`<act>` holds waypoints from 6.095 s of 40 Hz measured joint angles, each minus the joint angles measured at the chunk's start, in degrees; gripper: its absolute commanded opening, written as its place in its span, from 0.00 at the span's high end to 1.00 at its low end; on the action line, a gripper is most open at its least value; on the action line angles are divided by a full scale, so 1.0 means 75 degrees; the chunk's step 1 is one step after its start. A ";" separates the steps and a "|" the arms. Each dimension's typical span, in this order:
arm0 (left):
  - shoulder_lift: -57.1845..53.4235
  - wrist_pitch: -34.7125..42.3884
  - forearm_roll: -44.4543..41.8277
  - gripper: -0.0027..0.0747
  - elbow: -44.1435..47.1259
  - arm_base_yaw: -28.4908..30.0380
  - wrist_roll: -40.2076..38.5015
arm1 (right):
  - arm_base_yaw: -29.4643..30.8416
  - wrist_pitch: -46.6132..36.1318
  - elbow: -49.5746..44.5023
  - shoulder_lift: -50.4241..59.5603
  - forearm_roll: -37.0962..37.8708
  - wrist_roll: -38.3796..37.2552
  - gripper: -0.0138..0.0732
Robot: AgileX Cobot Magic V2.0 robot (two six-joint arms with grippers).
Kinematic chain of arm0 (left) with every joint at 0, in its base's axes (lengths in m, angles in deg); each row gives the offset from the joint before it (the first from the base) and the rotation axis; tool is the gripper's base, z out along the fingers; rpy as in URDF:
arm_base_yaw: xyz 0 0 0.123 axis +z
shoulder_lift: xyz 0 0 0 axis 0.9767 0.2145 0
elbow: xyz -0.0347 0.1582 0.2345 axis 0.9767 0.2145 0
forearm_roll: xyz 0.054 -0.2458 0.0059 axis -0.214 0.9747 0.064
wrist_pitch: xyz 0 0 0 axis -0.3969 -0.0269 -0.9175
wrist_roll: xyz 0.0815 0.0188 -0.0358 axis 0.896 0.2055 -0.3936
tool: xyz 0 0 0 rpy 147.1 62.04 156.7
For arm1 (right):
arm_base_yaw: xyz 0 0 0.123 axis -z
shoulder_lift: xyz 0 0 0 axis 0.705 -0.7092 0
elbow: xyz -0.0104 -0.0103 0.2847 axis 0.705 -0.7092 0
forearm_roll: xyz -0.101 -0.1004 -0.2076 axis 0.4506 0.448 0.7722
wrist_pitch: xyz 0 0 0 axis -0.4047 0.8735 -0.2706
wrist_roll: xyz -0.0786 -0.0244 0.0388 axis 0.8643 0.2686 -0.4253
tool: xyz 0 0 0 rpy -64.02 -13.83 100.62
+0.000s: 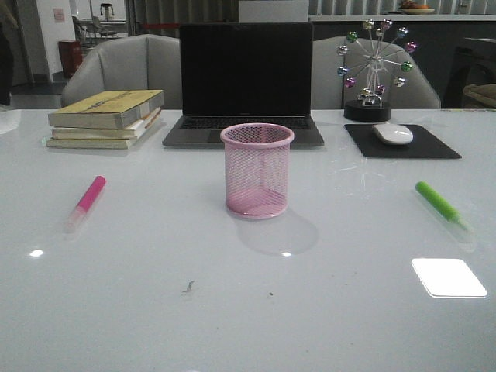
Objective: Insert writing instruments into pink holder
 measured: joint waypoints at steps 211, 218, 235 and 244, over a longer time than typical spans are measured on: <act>0.4528 0.0076 0.0337 0.39 -0.1749 0.0000 0.0000 | -0.0982 0.5434 0.9957 -1.2692 -0.1531 0.0108 0.61; 0.4528 0.0076 0.0337 0.39 -0.1749 0.0000 0.0000 | -0.1518 0.4810 1.0096 -1.2564 -0.2168 0.0707 0.61; 0.4528 0.0076 0.0337 0.39 -0.1749 0.0000 0.0000 | -0.3137 0.1488 0.9968 -1.2368 -0.2593 0.2174 0.61; 0.4528 0.0076 0.0337 0.39 -0.1749 0.0000 0.0000 | -0.3197 0.0044 0.9189 -1.2368 -0.2641 0.2195 0.61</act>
